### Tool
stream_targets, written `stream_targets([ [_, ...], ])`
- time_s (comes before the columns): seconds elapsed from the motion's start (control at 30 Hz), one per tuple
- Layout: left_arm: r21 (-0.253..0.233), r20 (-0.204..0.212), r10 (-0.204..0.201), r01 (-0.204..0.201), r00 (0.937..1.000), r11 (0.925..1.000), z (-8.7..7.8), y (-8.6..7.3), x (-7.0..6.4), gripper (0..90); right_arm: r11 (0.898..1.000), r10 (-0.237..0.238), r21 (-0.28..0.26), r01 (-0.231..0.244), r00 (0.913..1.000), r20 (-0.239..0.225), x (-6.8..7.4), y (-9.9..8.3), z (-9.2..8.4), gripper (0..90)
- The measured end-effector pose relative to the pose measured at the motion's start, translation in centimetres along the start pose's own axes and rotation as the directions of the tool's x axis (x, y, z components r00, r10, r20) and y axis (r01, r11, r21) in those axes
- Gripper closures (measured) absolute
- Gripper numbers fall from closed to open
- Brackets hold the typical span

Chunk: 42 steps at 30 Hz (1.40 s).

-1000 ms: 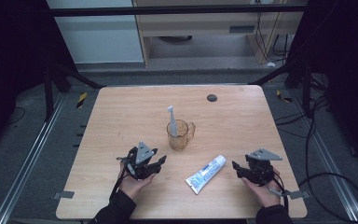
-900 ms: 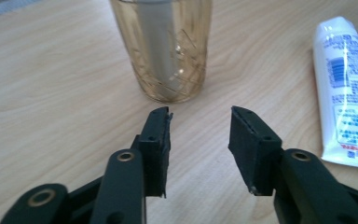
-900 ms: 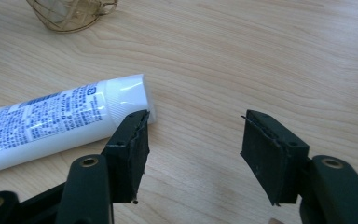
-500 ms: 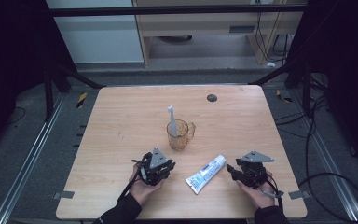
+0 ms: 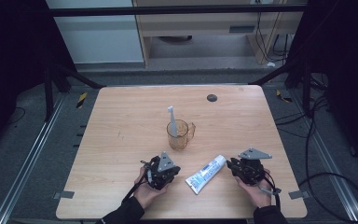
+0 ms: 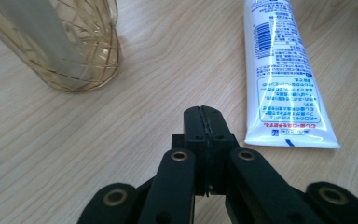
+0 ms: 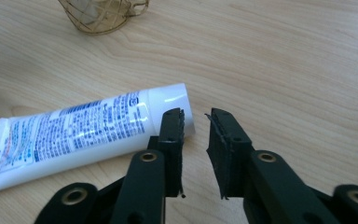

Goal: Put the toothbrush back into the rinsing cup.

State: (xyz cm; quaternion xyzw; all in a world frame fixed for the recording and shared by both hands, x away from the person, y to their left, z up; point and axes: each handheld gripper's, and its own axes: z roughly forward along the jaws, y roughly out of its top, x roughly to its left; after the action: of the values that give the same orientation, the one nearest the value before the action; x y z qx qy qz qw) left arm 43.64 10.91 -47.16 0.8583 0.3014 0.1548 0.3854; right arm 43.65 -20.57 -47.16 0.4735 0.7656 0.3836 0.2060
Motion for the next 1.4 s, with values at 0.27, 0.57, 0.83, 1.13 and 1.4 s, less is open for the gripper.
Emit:
stream_targets([
  [0.27,-0.025,-0.059,-0.052,0.050,0.9969,0.9984,-2.4,-0.7,2.3,89.8,1.000,0.001,-0.028,-0.001,1.0000,0.005,0.6,1.5,1.2,88.0],
  [0.57,-0.063,-0.152,-0.127,0.118,0.9803,0.9910,-6.3,-2.6,5.4,89.5,1.000,0.010,-0.025,-0.010,1.0000,-0.001,0.6,3.0,3.4,89.6],
  [0.83,-0.105,-0.223,-0.210,0.190,0.9521,0.9761,-8.5,-4.4,8.1,89.5,1.000,0.026,0.008,-0.025,0.9997,-0.005,-0.1,3.0,4.7,89.9],
  [1.13,-0.138,-0.275,-0.265,0.235,0.9240,0.9622,-10.2,-6.0,9.6,89.6,0.999,-0.007,0.033,0.007,0.9999,-0.010,0.0,2.9,4.9,89.9],
  [1.4,-0.139,-0.299,-0.286,0.255,0.9104,0.9569,-10.6,-6.8,10.3,89.8,0.998,-0.022,0.060,0.022,0.9998,-0.002,-0.1,2.6,4.2,89.9],
])
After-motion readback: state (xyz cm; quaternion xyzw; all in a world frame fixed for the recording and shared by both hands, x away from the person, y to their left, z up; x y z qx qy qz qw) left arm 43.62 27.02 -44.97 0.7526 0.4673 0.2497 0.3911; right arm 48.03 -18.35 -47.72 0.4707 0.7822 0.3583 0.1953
